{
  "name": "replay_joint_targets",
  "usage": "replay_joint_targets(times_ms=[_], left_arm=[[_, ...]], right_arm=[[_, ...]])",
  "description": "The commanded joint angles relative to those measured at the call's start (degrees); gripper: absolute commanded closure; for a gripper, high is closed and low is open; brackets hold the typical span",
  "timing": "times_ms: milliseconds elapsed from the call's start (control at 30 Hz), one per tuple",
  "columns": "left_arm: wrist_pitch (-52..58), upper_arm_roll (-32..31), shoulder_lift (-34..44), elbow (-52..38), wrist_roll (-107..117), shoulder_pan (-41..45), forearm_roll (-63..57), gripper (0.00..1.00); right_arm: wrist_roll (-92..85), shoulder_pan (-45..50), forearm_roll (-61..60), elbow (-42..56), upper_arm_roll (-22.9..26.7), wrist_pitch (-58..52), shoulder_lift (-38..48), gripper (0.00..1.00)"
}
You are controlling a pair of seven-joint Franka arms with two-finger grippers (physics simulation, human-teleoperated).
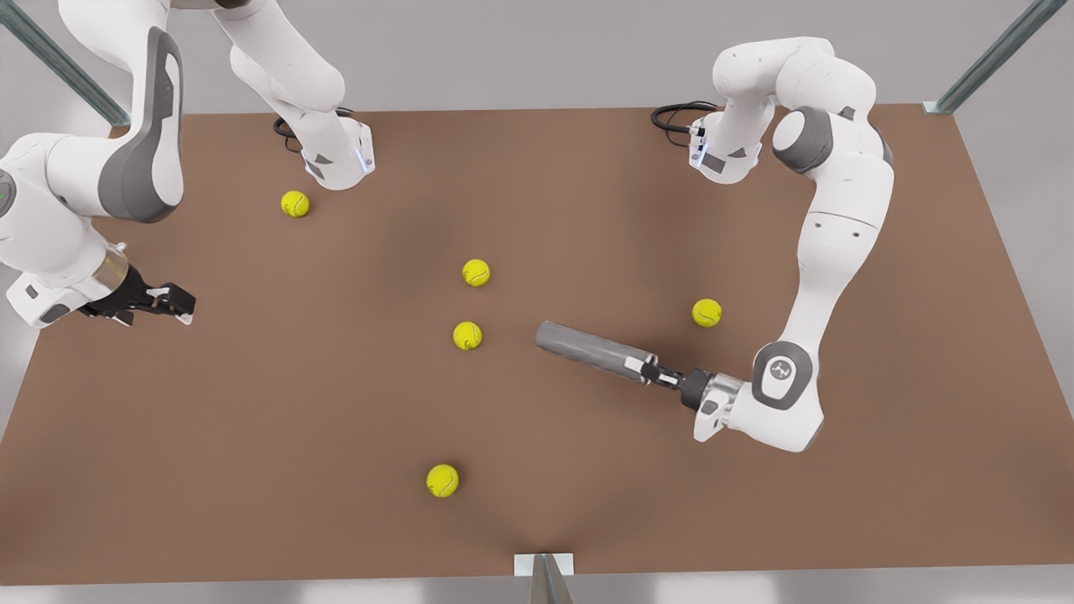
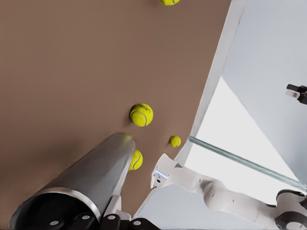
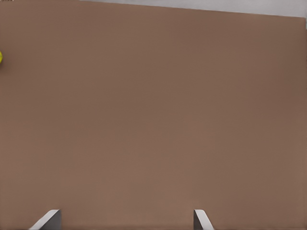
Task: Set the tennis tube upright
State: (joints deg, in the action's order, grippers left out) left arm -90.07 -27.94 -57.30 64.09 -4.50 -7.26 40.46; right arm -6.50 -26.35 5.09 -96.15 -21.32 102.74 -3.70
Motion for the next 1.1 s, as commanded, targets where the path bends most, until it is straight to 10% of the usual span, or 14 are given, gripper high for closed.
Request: replay_joint_targets(times_ms=[0, 1067], left_arm=[[0.42, 0.08, 0.0, -0.37, 1.06, 0.5, -0.73, 0.79], [-3.98, 0.78, 16.7, -0.54, 19.44, 0.06, -40.2, 0.79]], right_arm=[[0.0, 0.42, 0.0, 0.0, -0.04, 0.0, 0.01, 0.0], [-1.23, 0.77, 0.09, 0.09, -0.04, 0.18, -0.25, 0.0]])
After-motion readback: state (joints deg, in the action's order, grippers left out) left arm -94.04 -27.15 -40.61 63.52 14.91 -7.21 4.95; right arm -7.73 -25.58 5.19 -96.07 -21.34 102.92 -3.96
